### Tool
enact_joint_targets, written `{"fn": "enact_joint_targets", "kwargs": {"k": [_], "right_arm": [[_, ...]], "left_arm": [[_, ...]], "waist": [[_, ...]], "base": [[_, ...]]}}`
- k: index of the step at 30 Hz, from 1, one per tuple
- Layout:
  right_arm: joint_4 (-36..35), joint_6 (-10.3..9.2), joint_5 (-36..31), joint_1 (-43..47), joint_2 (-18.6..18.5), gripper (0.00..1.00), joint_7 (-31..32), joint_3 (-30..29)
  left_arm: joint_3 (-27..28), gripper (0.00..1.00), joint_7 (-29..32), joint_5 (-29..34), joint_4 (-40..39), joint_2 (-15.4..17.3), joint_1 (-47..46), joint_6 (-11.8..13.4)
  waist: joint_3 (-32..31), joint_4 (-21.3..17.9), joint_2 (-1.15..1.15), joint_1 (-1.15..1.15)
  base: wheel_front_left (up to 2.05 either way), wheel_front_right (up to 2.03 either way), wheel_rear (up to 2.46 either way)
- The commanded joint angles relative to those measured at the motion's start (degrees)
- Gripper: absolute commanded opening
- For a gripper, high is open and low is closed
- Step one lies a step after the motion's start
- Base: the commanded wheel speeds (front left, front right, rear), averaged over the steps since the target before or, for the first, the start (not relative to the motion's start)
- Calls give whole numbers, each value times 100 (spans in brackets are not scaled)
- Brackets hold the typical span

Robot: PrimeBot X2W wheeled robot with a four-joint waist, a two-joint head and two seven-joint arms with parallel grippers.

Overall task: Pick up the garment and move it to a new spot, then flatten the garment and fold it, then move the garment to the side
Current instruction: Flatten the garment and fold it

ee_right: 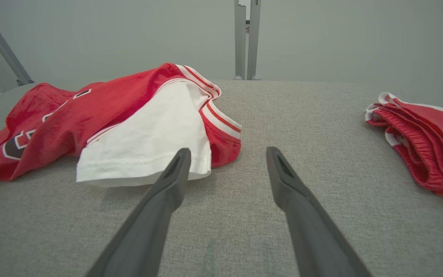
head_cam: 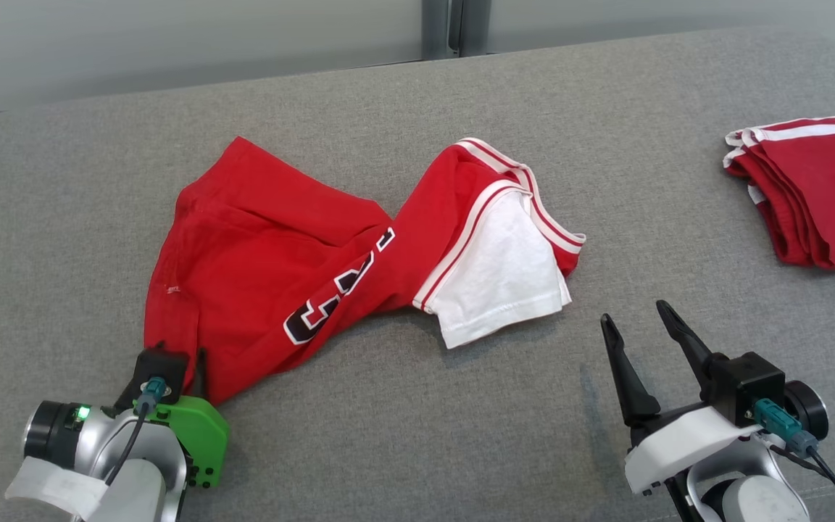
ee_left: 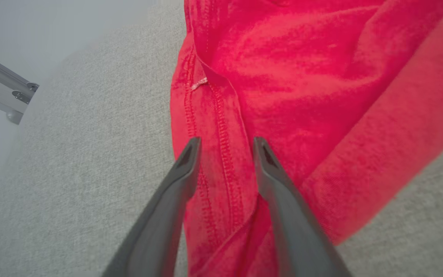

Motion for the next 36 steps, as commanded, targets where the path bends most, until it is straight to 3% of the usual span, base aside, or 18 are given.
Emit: {"fn": "enact_joint_targets", "kwargs": {"k": [1, 2, 3, 13, 19, 27, 36], "right_arm": [[13, -3, 16, -46, 0, 100, -7, -7], [16, -3, 21, -44, 0, 100, -8, -4], [19, -3, 27, -42, 0, 100, -6, 5], [53, -3, 41, -71, 0, 100, 39, 36], [40, -3, 52, -54, 0, 100, 57, 34], [49, -3, 64, -84, 0, 100, 55, 39], [-35, -3, 75, -124, 1, 100, 33, 24]], "left_arm": [[-20, 47, -57, 36, 7, 1, -62, 23], [-40, 38, -79, 46, 13, 0, -59, 29], [-57, 35, -95, 43, 23, -7, -54, 33], [-17, 25, -81, -100, 145, 27, -132, 94], [-46, 0, -123, -170, 207, 62, -180, 38], [17, 0, -90, -367, 279, -28, -228, 31], [348, 0, -282, -673, 102, 137, -735, 111]], "waist": [[-4, -1, 0, 0], [-6, -2, 0, 0], [-9, -2, 0, 0], [-14, -2, 0, 0], [-19, 2, 0, 0], [-10, -15, 0, 0], [217, 7, 0, 0]], "base": [[0, 0, 0], [0, 0, 0], [0, 0, 0], [0, 0, 0], [0, 0, 0], [0, 0, 0], [0, 0, 0]]}}
